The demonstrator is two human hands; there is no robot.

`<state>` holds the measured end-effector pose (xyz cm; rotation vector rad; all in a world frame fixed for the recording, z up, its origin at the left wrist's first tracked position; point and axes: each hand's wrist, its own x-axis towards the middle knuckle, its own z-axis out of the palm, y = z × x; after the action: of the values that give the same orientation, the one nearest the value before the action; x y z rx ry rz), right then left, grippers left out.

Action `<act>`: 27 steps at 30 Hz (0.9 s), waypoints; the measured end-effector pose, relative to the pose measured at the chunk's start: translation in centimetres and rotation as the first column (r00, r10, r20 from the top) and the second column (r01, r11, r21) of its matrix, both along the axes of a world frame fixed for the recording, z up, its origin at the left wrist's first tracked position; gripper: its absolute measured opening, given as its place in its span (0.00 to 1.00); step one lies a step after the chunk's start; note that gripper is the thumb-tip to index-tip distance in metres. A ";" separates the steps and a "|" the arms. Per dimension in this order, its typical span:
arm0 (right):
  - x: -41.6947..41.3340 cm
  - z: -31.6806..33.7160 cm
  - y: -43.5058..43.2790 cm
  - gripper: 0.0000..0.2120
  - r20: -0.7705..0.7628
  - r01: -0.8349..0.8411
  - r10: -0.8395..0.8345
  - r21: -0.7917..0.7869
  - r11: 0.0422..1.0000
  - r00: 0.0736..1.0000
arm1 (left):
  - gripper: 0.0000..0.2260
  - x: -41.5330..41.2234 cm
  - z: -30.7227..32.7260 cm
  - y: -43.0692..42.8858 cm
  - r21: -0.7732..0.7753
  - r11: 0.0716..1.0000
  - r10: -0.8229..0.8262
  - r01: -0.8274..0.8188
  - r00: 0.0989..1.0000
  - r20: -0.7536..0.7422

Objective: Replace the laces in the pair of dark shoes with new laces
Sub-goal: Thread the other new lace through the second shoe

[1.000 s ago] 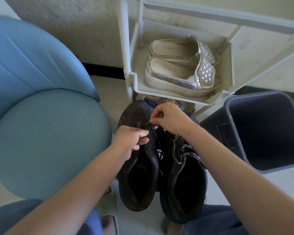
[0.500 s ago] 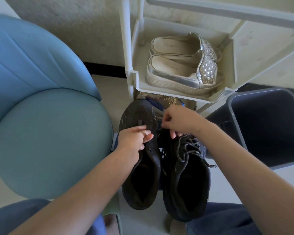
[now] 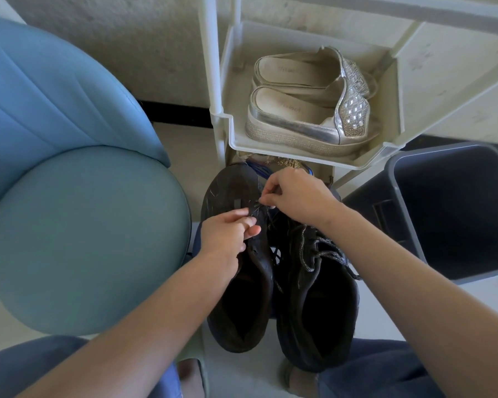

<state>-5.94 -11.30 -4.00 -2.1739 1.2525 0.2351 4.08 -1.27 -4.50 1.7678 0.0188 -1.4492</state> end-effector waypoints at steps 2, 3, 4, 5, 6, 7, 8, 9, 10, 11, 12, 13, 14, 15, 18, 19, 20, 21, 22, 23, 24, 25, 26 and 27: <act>0.2 0.2 0.3 0.05 -0.025 -0.022 0.022 -0.020 1.000 0.999 | 0.08 -0.1 0.1 -0.1 -0.005 1.000 -0.004 0.004 1.000 0.002; 0.3 0.3 0.4 0.04 -0.040 -0.037 0.036 -0.040 0.999 0.999 | 0.08 -0.1 0.1 0.0 -0.009 1.000 -0.008 0.008 1.000 0.009; 0.5 0.5 0.5 0.04 -0.054 -0.057 0.054 -0.067 0.996 0.997 | 0.08 -0.2 0.2 0.0 -0.016 1.000 -0.014 0.014 1.000 0.021; 0.7 0.6 0.6 0.03 -0.070 -0.086 0.079 -0.100 0.991 0.994 | 0.08 -0.2 0.2 0.0 -0.024 0.999 -0.022 0.022 0.999 0.035; 0.9 0.7 0.6 0.03 -0.087 -0.121 0.110 -0.134 0.984 0.990 | 0.08 -0.3 0.2 0.1 -0.032 0.999 -0.028 0.030 0.998 0.048; 1.1 0.8 0.7 0.03 -0.102 -0.156 0.140 -0.166 0.974 0.985 | 0.09 -0.3 0.2 0.1 -0.040 0.999 -0.034 0.037 0.998 0.061; 1.2 0.9 0.7 0.03 -0.112 -0.186 0.166 -0.191 0.964 0.980 | 0.09 -0.4 0.3 0.2 -0.047 0.998 -0.041 0.044 0.996 0.074; 1.4 0.9 0.7 0.03 -0.122 -0.211 0.189 -0.208 0.955 0.974 | 0.10 -0.5 0.3 0.2 -0.052 0.997 -0.045 0.049 0.995 0.085; 1.5 0.8 0.8 0.03 -0.132 -0.234 0.209 -0.222 0.947 0.969 | 0.10 -0.6 0.4 0.3 -0.053 0.997 -0.043 0.048 0.995 0.092; 1.7 0.7 0.9 0.03 -0.140 -0.249 0.221 -0.233 0.940 0.965 | 0.10 -0.6 0.5 0.2 -0.050 0.998 -0.038 0.043 0.994 0.098; 1.8 0.6 1.0 0.03 -0.138 -0.245 0.217 -0.235 0.941 0.966 | 0.10 -0.6 0.5 0.1 -0.038 0.999 -0.031 0.035 0.995 0.097; 1.8 0.5 1.0 0.03 -0.122 -0.211 0.189 -0.213 0.954 0.974 | 0.09 -0.5 0.5 0.0 -0.015 1.000 -0.020 0.022 0.996 0.083; 1.6 0.4 0.9 0.02 -0.094 -0.152 0.138 -0.160 0.975 0.986 | 0.07 -0.5 0.5 -0.3 0.020 1.000 0.001 -0.002 0.999 0.046; 1.4 0.2 0.7 0.02 -0.055 -0.077 0.072 -0.094 0.993 0.996 | 0.06 -0.4 0.6 -0.5 0.063 0.998 0.032 -0.032 0.999 -0.008; 0.7 -0.2 0.5 0.05 0.042 0.081 -0.083 0.031 0.996 0.996 | 0.08 0.1 0.7 -1.1 0.130 0.989 0.088 -0.074 0.991 -0.106; 0.7 -0.4 0.7 0.06 0.058 0.103 -0.104 0.035 0.994 0.993 | 0.08 0.2 0.6 -1.0 0.111 0.992 0.068 -0.057 0.993 -0.095; 0.8 -0.5 0.8 0.05 0.067 0.117 -0.118 0.023 0.993 0.991 | 0.08 0.3 0.5 -0.9 0.078 0.997 0.023 -0.018 0.998 -0.065; 0.9 -0.6 1.0 0.04 0.069 0.124 -0.124 0.003 0.992 0.990 | 0.07 0.4 0.4 -0.7 0.043 0.998 -0.045 0.045 0.999 -0.014; 1.0 -0.7 1.1 0.02 0.068 0.126 -0.125 -0.015 0.992 0.990 | 0.06 0.5 0.2 -0.5 0.009 0.992 -0.124 0.123 0.991 0.054; 1.0 -0.7 1.2 0.02 0.066 0.125 -0.123 -0.027 0.992 0.990 | 0.06 0.7 0.1 -0.4 -0.014 0.979 -0.198 0.202 0.972 0.126; 1.1 -0.6 1.2 0.02 0.065 0.123 -0.121 -0.034 0.992 0.991 | 0.05 1.0 0.0 -0.4 -0.020 0.961 -0.266 0.275 0.944 0.197; 1.0 -0.5 1.2 0.03 0.062 0.116 -0.113 -0.039 0.993 0.992 | 0.05 1.2 -0.2 -0.4 -0.009 0.936 -0.334 0.351 0.899 0.283; 1.0 -0.5 1.2 0.03 0.056 0.101 -0.098 -0.047 0.994 0.994 | 0.05 1.3 -0.4 -0.4 0.022 0.901 -0.407 0.433 0.829 0.383; 1.1 -0.4 1.4 0.05 0.045 0.084 -0.081 -0.058 0.995 0.996 | 0.05 1.4 -0.5 -0.4 0.069 0.858 -0.476 0.509 0.737 0.480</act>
<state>-4.85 -9.94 -4.43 -2.1605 1.3376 0.1176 5.48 -1.72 -5.01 2.1312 -0.8165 -1.2804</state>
